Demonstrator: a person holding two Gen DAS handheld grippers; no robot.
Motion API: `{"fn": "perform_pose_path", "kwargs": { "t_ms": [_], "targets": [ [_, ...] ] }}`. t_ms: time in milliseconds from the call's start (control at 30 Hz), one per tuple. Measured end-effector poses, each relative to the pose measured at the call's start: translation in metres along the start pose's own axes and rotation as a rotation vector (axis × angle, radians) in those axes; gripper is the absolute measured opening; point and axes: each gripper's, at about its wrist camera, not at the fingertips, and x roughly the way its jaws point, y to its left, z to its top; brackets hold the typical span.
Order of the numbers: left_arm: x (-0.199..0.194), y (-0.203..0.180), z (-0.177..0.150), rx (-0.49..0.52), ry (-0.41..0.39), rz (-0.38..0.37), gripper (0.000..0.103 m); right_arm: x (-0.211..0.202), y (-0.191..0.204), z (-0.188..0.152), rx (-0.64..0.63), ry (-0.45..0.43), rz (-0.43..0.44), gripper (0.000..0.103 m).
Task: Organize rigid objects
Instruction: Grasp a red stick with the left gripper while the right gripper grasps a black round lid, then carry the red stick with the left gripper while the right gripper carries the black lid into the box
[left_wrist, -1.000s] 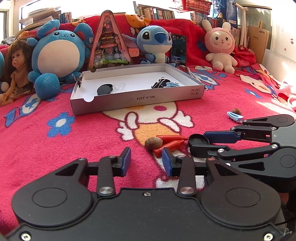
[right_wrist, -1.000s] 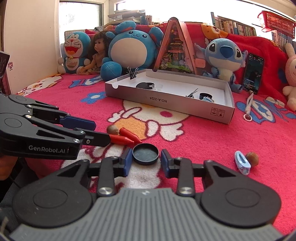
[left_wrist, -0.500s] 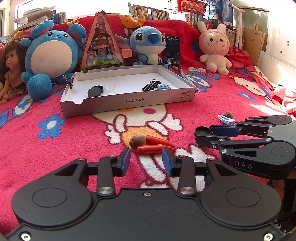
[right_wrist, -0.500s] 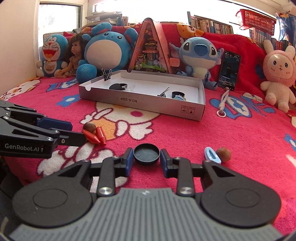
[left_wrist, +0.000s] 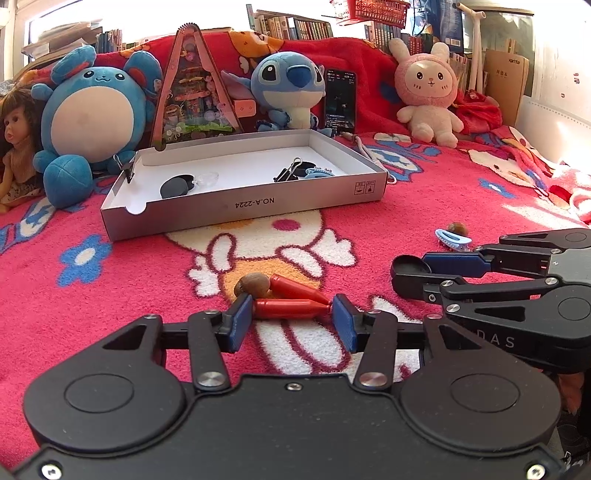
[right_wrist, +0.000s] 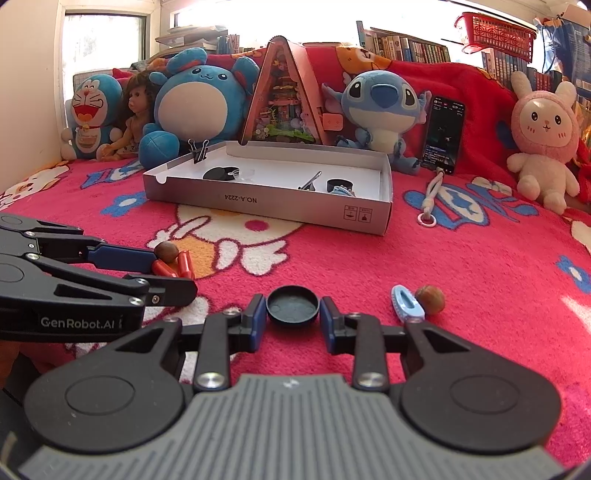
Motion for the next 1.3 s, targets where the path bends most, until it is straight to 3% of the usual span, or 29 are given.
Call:
{"fn": "perform_pose_path", "kwargs": {
  "t_ms": [200,333,667,1300],
  "targets": [
    [0.005,0.002,-0.002,0.063,0.0,-0.003,0.049,0.001,-0.001,0.0,0.003,0.003,-0.001,0.037],
    [0.005,0.002,-0.004,0.045,-0.001,-0.007,0.043,0.002,0.0,0.0,0.004,0.003,-0.001,0.037],
    [-0.004,0.002,0.001,0.016,-0.007,-0.021,0.042,0.004,0.003,0.004,-0.001,-0.004,0.0,0.037],
    [0.004,0.032,0.054,-0.083,-0.053,0.057,0.042,0.019,-0.014,0.04,0.088,-0.05,-0.061,0.037]
  ]
}}
